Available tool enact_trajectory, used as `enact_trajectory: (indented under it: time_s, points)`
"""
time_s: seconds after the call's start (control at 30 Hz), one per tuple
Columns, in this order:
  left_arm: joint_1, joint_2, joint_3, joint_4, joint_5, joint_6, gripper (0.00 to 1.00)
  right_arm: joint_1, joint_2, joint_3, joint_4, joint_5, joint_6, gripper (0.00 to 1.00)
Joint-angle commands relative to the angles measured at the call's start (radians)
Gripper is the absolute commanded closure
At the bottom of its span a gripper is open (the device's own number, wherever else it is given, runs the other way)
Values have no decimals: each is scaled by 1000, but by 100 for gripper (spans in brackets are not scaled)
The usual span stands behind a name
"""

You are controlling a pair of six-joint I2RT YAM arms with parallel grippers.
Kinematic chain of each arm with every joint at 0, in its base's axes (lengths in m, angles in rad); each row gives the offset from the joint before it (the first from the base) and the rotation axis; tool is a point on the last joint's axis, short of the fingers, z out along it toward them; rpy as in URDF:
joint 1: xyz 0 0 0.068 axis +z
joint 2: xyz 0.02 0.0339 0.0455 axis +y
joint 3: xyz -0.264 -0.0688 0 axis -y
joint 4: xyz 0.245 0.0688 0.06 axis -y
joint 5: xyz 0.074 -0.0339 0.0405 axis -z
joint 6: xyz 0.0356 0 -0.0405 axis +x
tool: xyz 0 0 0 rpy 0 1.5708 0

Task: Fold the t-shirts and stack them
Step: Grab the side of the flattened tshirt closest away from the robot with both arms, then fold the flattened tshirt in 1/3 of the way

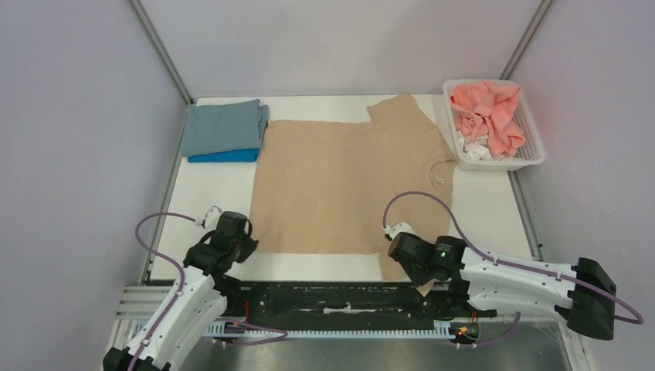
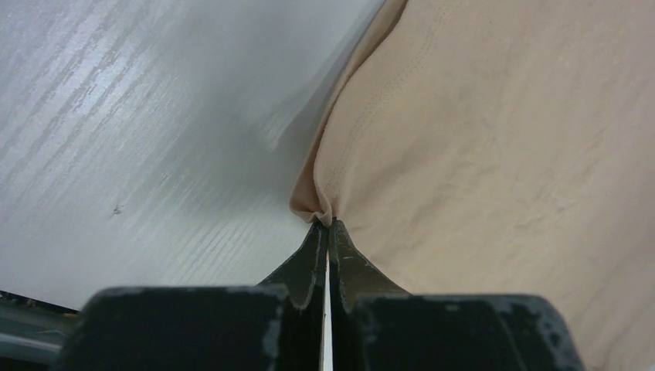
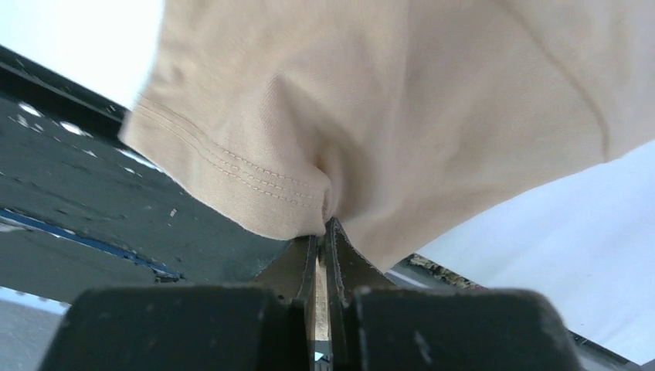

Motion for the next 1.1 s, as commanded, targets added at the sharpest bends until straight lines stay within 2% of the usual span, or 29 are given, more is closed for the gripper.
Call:
enact_trajectory:
  time_s: [0.0, 0.27, 0.43, 0.5, 0.6, 0.83, 1.07]
  points:
    - [-2, 25, 6, 112, 52, -25, 98, -3, -4, 111, 33, 171, -4, 100]
    - [-1, 246, 134, 250, -28, 29, 98, -144, 59, 247, 179, 357, -123, 100]
    - [-1, 332, 174, 196, -21, 86, 98, -213, 85, 229, 272, 266, -191, 100]
    - [-1, 320, 159, 239, -36, 81, 98, -226, 97, 224, 273, 254, -207, 100]
    - [-2, 326, 176, 323, -46, 78, 98, -247, 103, 254, 290, 310, -223, 100]
    - [0, 459, 285, 362, -177, 89, 98, -331, 140, 311, 381, 438, -265, 100]
    - [15, 588, 379, 441, -216, 95, 98, -438, 188, 365, 495, 448, -353, 100]
